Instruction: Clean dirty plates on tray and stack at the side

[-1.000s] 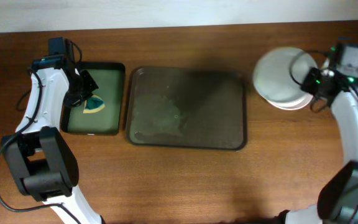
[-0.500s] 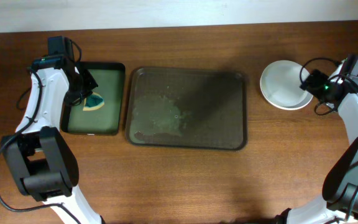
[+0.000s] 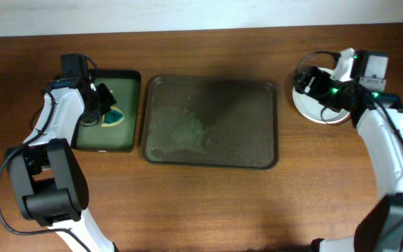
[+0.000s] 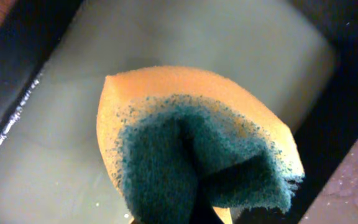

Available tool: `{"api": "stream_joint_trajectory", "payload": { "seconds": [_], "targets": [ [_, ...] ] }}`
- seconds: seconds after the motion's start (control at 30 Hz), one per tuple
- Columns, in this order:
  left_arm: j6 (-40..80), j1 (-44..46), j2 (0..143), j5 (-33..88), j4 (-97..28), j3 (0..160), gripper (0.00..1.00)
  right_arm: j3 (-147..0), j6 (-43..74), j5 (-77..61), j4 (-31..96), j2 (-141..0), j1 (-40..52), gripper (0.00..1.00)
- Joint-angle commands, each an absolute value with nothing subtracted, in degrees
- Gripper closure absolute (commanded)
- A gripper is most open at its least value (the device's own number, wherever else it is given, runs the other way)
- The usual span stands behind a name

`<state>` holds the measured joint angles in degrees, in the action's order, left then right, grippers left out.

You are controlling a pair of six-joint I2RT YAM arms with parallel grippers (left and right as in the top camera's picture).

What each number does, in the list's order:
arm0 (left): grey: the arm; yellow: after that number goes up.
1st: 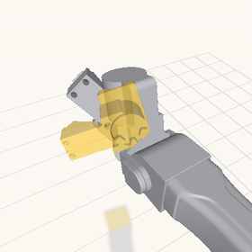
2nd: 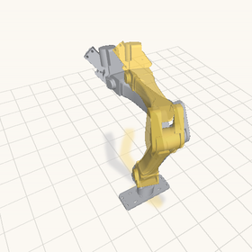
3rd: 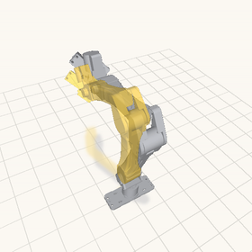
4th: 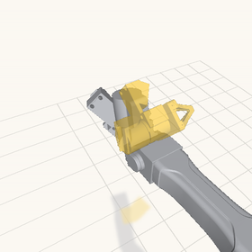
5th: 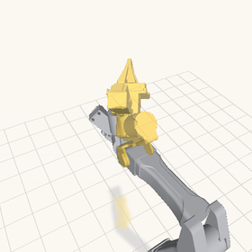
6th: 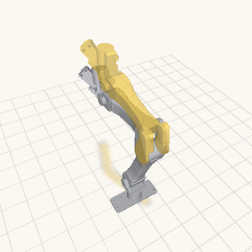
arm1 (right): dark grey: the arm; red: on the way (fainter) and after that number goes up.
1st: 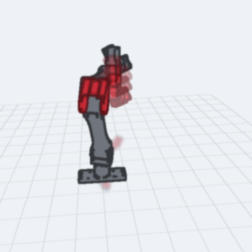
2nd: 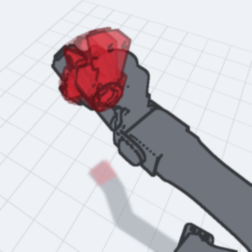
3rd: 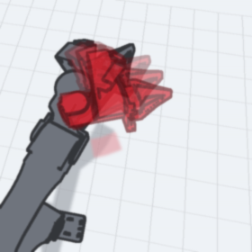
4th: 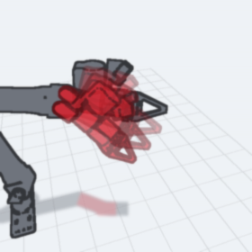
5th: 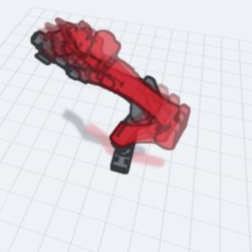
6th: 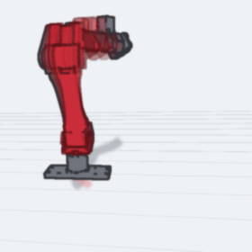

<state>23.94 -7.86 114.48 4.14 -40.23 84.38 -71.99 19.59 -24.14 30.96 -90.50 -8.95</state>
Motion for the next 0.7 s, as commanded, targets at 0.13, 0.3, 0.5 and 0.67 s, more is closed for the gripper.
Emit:
{"api": "stream_joint_trajectory", "payload": {
  "seconds": [0.13, 0.3, 0.5, 0.67],
  "targets": [
    [22.35, -7.94, 114.74, 5.17, -38.11, 82.26, 0.00, -72.23, 20.03, -22.26, 31.66, -80.42, -1.54, 0.02],
    [22.20, -7.94, 112.22, 5.15, -40.16, 85.03, 0.00, -72.23, 19.97, -14.44, 35.44, -73.32, 0.56, 0.02],
    [22.22, -7.94, 99.09, 4.73, -41.71, 86.46, 0.01, -72.20, 18.63, -12.16, 43.99, -64.49, 0.91, 0.02],
    [22.22, -7.94, 85.19, 4.75, -51.42, 86.46, 0.00, -71.88, 14.24, -12.29, 57.58, -55.79, 1.43, 0.03]
  ]
}}
